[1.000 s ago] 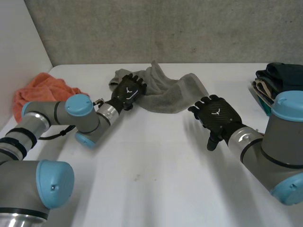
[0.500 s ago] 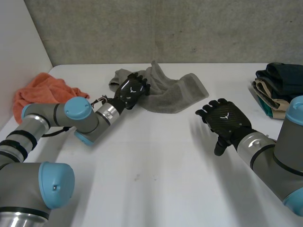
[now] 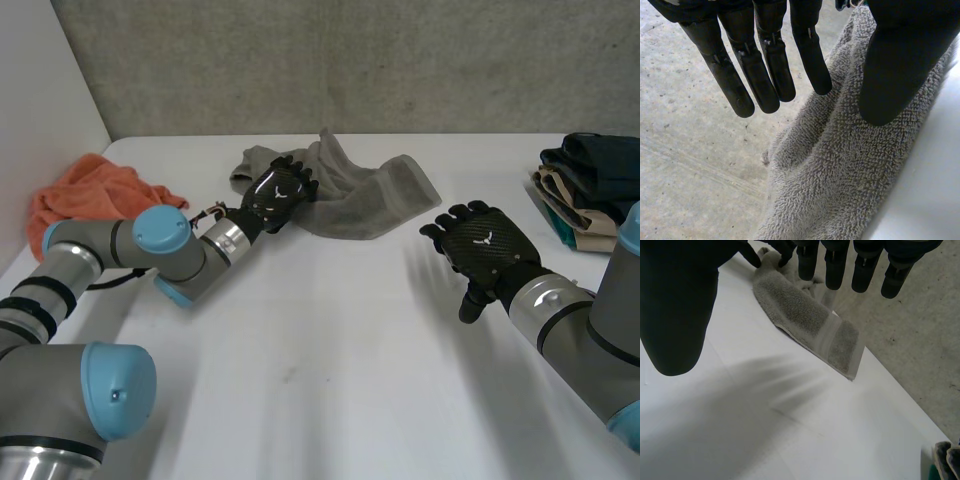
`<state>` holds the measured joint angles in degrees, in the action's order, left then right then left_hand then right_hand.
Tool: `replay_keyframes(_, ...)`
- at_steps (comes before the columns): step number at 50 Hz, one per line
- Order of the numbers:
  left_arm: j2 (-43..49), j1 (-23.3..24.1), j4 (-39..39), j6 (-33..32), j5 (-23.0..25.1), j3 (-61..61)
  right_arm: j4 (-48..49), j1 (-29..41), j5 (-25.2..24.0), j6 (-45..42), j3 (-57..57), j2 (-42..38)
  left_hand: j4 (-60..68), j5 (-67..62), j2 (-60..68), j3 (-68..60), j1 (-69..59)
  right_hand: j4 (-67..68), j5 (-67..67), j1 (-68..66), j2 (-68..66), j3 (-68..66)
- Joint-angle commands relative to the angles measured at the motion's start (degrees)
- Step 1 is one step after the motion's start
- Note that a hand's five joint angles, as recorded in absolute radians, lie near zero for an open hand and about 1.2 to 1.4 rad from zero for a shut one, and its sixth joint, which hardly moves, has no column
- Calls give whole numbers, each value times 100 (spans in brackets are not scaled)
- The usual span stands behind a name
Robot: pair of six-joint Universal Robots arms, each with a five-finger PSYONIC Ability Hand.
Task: Fold the laundry.
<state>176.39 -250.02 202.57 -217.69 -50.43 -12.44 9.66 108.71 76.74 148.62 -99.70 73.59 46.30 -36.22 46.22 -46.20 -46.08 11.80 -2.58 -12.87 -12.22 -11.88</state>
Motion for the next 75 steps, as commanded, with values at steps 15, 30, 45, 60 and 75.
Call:
replay_keyframes(15, 132, 6, -7, -484, 157, 66, 0, -43, -19, 0, -15, -3, 3370, -3378, 3378, -3380, -3392, -180, 258, 287, 222, 188)
replay_keyframes(30, -1957, 173, -323, -258, -933, -1576, 0, -131, -36, 0, -41, 129, 3370, -3378, 3378, -3380, -3392, -180, 258, 287, 222, 188)
replay_keyframes(45, -5861, 920, -262, 2686, -1197, -4301, 0, -342, 43, 70, -59, 630, 3370, -3378, 3378, -3380, -3392, -180, 258, 287, 222, 188)
replay_keyframes(60, -5381, 1500, -77, 3408, -1267, -5533, 0, -755, 78, 158, 12, 753, 3370, -3378, 3378, -3380, -3392, -180, 258, 287, 222, 188)
replay_keyframes(75, -5631, 1272, -701, 3373, -2198, -5567, -780, -668, 262, 211, 38, 1051, -1119, 1111, -1111, 1109, 1097, -180, 258, 287, 222, 188)
